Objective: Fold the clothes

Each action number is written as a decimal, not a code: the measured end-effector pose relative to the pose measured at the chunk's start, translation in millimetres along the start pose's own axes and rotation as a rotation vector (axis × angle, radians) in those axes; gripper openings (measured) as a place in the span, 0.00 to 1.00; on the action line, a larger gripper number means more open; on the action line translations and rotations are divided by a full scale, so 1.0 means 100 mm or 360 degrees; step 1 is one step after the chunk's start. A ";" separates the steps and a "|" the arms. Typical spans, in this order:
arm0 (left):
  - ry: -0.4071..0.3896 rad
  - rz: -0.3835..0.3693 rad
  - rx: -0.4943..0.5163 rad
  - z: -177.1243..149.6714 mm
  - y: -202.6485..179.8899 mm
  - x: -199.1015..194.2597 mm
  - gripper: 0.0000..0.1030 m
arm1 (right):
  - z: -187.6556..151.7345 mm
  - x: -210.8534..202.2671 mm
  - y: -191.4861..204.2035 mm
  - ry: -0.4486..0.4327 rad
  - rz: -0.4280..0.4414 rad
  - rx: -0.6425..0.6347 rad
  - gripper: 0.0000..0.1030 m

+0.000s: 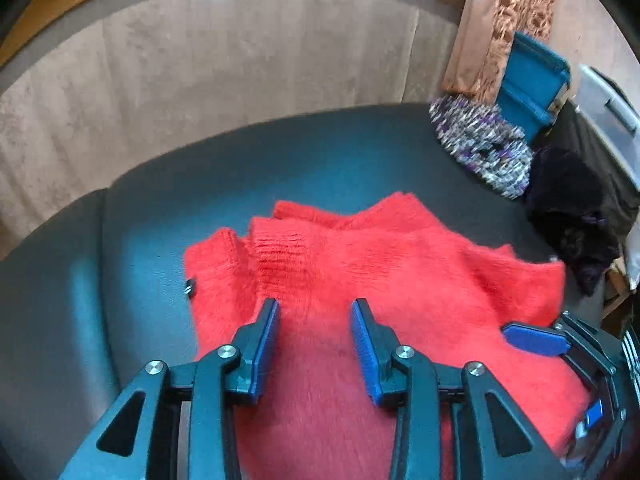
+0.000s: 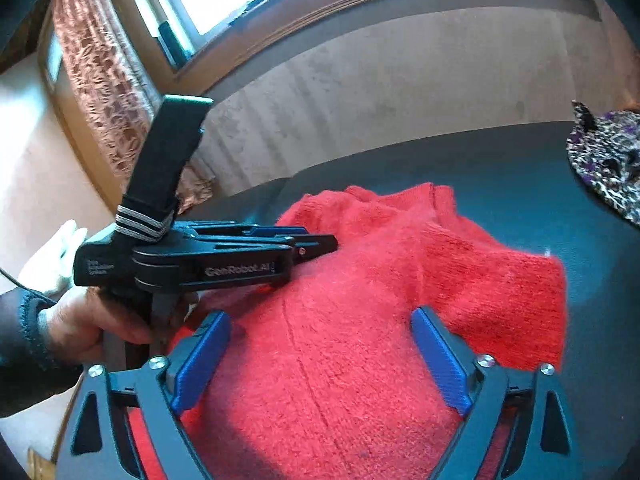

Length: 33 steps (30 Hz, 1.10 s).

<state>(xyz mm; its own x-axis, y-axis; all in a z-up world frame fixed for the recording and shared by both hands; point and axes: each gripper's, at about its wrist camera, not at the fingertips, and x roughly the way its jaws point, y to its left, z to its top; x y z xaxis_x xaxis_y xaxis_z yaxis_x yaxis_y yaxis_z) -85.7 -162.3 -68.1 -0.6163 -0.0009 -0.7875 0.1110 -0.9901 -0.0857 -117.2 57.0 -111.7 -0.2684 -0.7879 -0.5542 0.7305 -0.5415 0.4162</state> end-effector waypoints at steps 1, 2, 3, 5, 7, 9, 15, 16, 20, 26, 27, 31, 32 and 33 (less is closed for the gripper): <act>-0.0025 -0.0022 0.0006 -0.02 -0.01 -0.07 0.36 | 0.02 -0.07 0.01 0.0029 -0.0007 0.0044 0.93; -0.0037 -0.0033 0.0025 -0.05 -0.02 -0.13 0.36 | 0.02 -0.21 -0.02 0.0025 0.0002 0.0102 0.95; -0.0050 -0.0043 0.0043 -0.07 -0.04 -0.19 0.37 | -0.02 -0.38 0.03 0.0001 0.0085 0.0102 1.00; -0.0062 -0.0051 0.0080 -0.10 -0.06 -0.24 0.37 | -0.12 -0.73 0.20 -0.0055 0.0305 0.0054 1.00; -0.0044 -0.0069 0.0082 -0.11 -0.07 -0.22 0.37 | -0.28 -0.99 0.41 -0.0050 0.0518 -0.0018 1.00; -0.0031 -0.0077 0.0085 -0.09 -0.09 -0.18 0.37 | -0.57 -0.98 0.67 0.0117 0.0635 -0.0107 1.00; 0.0032 -0.0038 0.0196 -0.03 -0.29 0.01 0.37 | -1.08 -0.60 0.86 0.0278 0.0523 -0.0103 1.00; 0.0051 -0.0036 0.0209 -0.02 -0.31 0.06 0.38 | -1.09 -0.56 0.82 0.0247 0.0496 -0.0067 1.00; 0.0089 -0.0085 0.0127 -0.01 -0.24 0.20 0.40 | -0.98 -0.54 0.66 0.0103 0.0431 0.0035 1.00; 0.0052 -0.0110 0.0049 -0.05 -0.20 0.28 0.41 | -0.95 -0.38 0.44 -0.0020 0.0474 0.0227 1.00; 0.0055 -0.0113 0.0069 -0.05 -0.21 0.29 0.41 | -0.92 -0.32 0.48 -0.0044 0.0523 0.0235 1.00; 0.0124 -0.0173 0.0219 -0.03 -0.26 0.32 0.42 | -0.84 -0.01 0.83 0.0135 0.0802 0.0067 1.00; 0.0134 -0.0169 0.0242 -0.03 -0.28 0.33 0.42 | -0.87 0.05 0.81 0.0210 0.0891 0.0055 1.00; 0.0143 -0.0164 0.0265 -0.02 -0.30 0.34 0.42 | -0.91 0.04 0.79 0.0258 0.0971 0.0018 1.00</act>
<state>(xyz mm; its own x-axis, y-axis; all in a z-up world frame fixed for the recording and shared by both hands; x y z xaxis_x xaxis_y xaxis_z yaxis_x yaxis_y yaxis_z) -108.3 -132.3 -94.1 -0.5447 0.1070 -0.8318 -0.0843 -0.9938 -0.0726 -3.4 37.1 -146.4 0.2939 -0.9020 -0.3163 0.7151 -0.0121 0.6989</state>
